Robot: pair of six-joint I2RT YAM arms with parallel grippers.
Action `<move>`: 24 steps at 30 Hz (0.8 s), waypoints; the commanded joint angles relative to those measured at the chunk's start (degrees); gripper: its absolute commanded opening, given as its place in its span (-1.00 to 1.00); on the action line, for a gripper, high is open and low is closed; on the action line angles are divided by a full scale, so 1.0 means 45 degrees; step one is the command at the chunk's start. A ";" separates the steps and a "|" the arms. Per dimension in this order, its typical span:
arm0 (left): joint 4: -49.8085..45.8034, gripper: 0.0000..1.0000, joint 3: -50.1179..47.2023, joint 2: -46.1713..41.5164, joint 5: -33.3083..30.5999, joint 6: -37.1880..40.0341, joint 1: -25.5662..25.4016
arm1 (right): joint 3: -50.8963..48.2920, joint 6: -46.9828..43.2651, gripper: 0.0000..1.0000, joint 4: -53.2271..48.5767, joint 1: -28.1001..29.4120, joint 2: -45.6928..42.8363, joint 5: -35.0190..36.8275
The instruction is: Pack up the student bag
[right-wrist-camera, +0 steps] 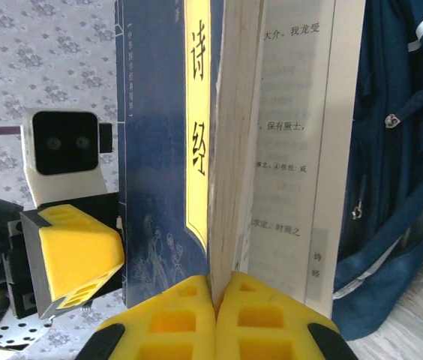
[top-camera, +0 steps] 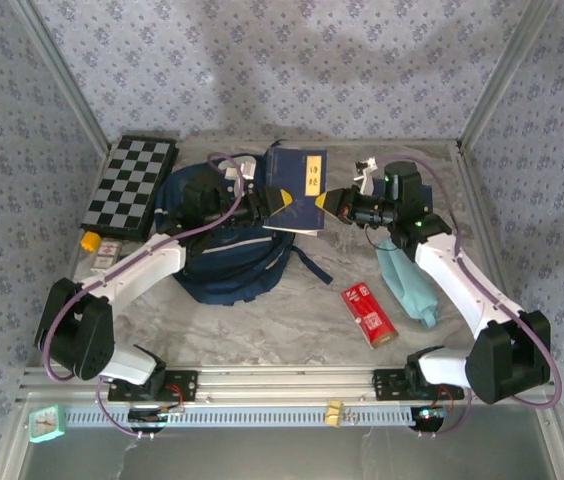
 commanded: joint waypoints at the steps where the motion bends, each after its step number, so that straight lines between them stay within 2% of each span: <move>1: 0.0576 -0.18 0.0455 -0.0165 0.0389 0.0107 -0.0077 | 0.0716 -0.1029 -1.00 -0.0856 -0.0076 0.0035 -0.0044; 5: 0.0601 -0.22 0.0456 -0.0083 0.0459 0.0050 -0.0097 | 0.0965 -0.1505 -1.00 -0.1483 -0.0191 0.0117 -0.0029; 11: 0.0424 -0.65 0.0533 0.0014 0.0441 0.0155 -0.0126 | 0.1179 -0.1744 -1.00 -0.1692 -0.0223 0.0292 -0.0028; 14: 0.0377 -0.87 0.0572 0.0032 0.0399 0.0146 -0.0121 | 0.1239 -0.2005 -0.88 -0.2108 -0.0254 0.0275 0.0023; 15: 0.0400 -0.93 0.0584 0.0025 0.0384 0.0129 -0.0134 | 0.1244 -0.2009 -0.80 -0.2272 -0.0280 0.0206 0.0083; 18: 0.0638 -1.00 0.0654 0.0090 0.0360 -0.0040 -0.0120 | 0.1045 -0.2019 -0.33 -0.2610 -0.0341 -0.0079 0.0166; 20: 0.0935 -1.00 0.0678 0.0108 0.0321 -0.0228 -0.0136 | 0.0729 -0.2019 0.23 -0.2723 -0.0410 -0.0424 0.0292; 21: 0.1092 -1.00 0.0708 0.0113 0.0311 -0.0286 -0.0122 | 0.0543 -0.1964 0.39 -0.2688 -0.0492 -0.0560 0.0319; 24: 0.1447 -1.00 0.0877 0.0174 0.0377 -0.0292 -0.0307 | 0.0048 -0.1434 0.72 -0.2505 -0.0722 -0.0763 0.0185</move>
